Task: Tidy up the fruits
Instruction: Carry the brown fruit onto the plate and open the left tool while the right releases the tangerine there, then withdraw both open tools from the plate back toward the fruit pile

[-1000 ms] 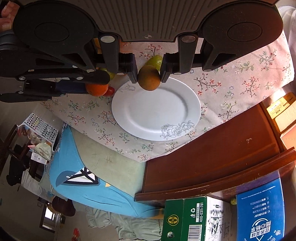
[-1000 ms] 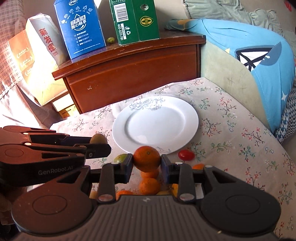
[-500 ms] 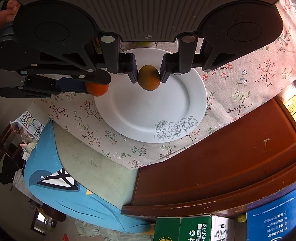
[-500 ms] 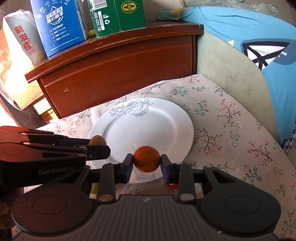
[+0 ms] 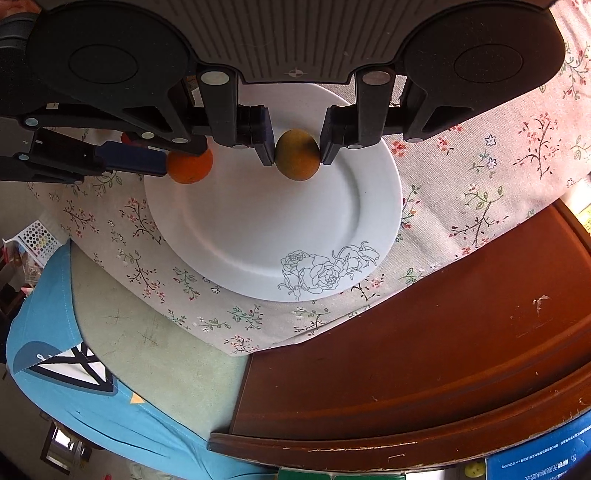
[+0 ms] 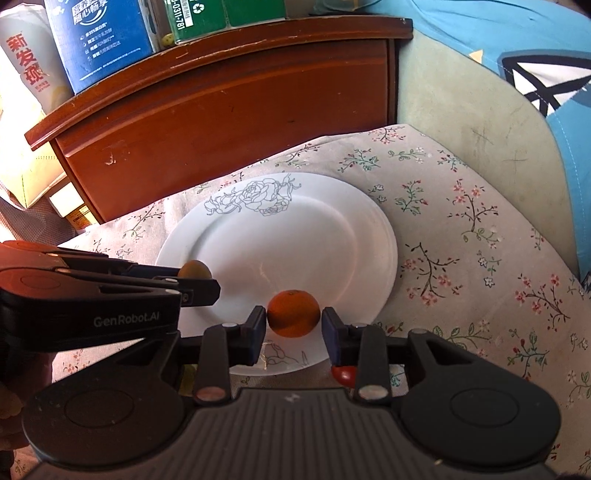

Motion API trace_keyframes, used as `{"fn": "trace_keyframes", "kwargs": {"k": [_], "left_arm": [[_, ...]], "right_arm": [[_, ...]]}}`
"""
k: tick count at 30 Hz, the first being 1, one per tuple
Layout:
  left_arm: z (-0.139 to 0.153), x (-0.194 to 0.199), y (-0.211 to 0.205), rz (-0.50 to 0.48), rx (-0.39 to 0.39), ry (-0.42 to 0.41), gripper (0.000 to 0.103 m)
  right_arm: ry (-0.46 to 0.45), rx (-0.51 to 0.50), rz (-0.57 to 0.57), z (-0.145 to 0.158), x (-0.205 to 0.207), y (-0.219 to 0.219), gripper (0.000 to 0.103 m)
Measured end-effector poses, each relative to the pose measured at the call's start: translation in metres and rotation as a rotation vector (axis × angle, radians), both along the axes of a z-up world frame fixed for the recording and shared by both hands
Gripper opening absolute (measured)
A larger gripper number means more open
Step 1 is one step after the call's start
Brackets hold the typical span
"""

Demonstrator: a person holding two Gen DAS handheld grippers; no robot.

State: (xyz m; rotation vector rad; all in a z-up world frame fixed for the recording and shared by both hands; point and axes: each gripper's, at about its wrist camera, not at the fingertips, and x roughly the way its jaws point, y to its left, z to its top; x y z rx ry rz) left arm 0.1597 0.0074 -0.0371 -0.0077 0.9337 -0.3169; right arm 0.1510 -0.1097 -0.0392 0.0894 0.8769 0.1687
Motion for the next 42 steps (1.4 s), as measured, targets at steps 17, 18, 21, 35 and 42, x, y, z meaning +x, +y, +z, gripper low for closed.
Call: {"fn": "trace_keyframes", "kwargs": {"k": [17,18,21,35,42], "left_arm": [[0.029,-0.012,0.01,0.049,0.058,-0.064,0.07],[0.031,-0.014,0.01,0.051,0.057,-0.069,0.072],[0.034,-0.018,0.014,0.056,0.035,-0.043,0.073],[0.044,-0.056,0.039,0.102,-0.052,-0.007,0.082],[0.04,-0.082,0.049,0.123,-0.067,-0.007,0.082]], "right_arm": [[-0.054,0.053,-0.093,0.022,-0.016,-0.012,0.073],[-0.049,0.066,-0.095,0.023,-0.017,-0.013,0.073],[-0.055,0.043,-0.091,0.026,-0.022,-0.013,0.073],[-0.102,-0.035,-0.086,0.048,-0.058,-0.014,0.081],[0.005,-0.042,-0.113,0.039,-0.081,-0.022,0.081]]}}
